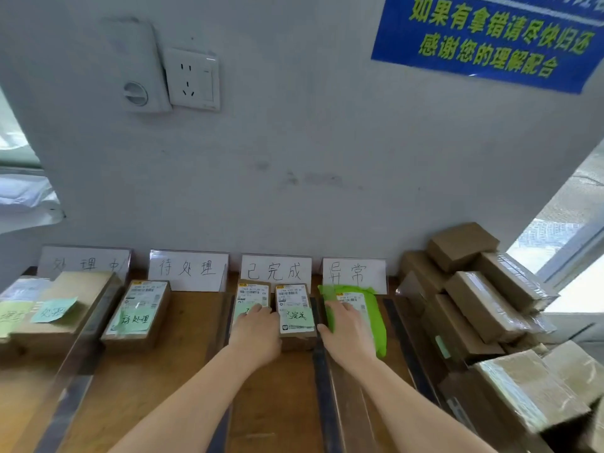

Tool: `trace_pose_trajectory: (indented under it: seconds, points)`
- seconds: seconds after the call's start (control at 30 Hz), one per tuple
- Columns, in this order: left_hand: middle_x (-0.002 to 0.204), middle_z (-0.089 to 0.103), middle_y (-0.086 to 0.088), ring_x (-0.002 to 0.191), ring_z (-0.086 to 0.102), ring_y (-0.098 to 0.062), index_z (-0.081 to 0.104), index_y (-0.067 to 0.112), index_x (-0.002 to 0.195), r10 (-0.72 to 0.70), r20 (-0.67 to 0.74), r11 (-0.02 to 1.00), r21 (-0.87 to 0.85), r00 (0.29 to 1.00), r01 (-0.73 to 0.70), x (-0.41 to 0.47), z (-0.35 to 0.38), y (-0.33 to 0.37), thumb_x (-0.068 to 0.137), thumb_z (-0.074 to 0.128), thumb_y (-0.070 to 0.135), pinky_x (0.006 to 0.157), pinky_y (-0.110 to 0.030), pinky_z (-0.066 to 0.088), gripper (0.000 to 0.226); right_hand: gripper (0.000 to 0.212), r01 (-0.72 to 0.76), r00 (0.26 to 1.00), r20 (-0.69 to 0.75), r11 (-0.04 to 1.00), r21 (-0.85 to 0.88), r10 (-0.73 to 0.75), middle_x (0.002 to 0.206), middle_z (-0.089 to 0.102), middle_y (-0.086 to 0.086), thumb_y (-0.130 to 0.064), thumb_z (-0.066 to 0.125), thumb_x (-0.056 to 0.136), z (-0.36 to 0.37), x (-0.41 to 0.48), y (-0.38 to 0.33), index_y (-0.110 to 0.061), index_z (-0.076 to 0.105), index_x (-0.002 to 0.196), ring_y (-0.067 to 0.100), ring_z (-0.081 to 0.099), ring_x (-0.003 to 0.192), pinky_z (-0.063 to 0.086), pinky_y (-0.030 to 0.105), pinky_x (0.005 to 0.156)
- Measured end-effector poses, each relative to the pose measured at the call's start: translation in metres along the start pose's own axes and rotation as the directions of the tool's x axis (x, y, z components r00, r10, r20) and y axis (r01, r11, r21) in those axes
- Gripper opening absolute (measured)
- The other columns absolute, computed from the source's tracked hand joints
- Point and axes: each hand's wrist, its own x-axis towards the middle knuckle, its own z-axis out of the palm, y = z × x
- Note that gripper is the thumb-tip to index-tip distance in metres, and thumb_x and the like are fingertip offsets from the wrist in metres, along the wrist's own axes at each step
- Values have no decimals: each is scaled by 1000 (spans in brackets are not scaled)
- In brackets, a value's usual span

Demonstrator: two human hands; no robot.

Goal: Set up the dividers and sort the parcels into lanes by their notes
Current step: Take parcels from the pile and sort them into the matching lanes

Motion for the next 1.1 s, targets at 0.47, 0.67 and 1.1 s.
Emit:
trace_pose_trajectory:
  seconds: [0.47, 0.67, 1.1]
  points:
    - [119, 57, -6, 116, 53, -26, 55, 16, 120, 202, -155, 978, 78, 967, -192, -38, -64, 168, 88, 53, 19, 88, -38, 45, 32, 49, -7, 999, -37, 939, -343, -6, 135, 50, 6, -38, 58, 90, -137, -88, 116, -19, 51, 135, 28, 44, 128, 42, 38, 102]
    - [135, 53, -7, 127, 48, -26, 52, 14, 132, 251, -170, 967, 78, 953, -241, -59, -51, 265, 92, 55, 32, 100, -40, 45, 44, 49, -77, 997, -48, 929, -361, 64, 133, 50, 6, -41, 59, 91, -187, -136, 203, -19, 50, 134, 28, 43, 129, 40, 37, 104]
    - [142, 48, -4, 134, 42, -24, 47, 17, 140, 395, -80, 918, 64, 915, -391, -74, 7, 447, 95, 55, 33, 107, -40, 39, 49, 52, -326, 942, -48, 876, -356, 331, 139, 49, 2, -47, 58, 90, -232, -215, 376, -26, 48, 136, 24, 42, 131, 40, 40, 105]
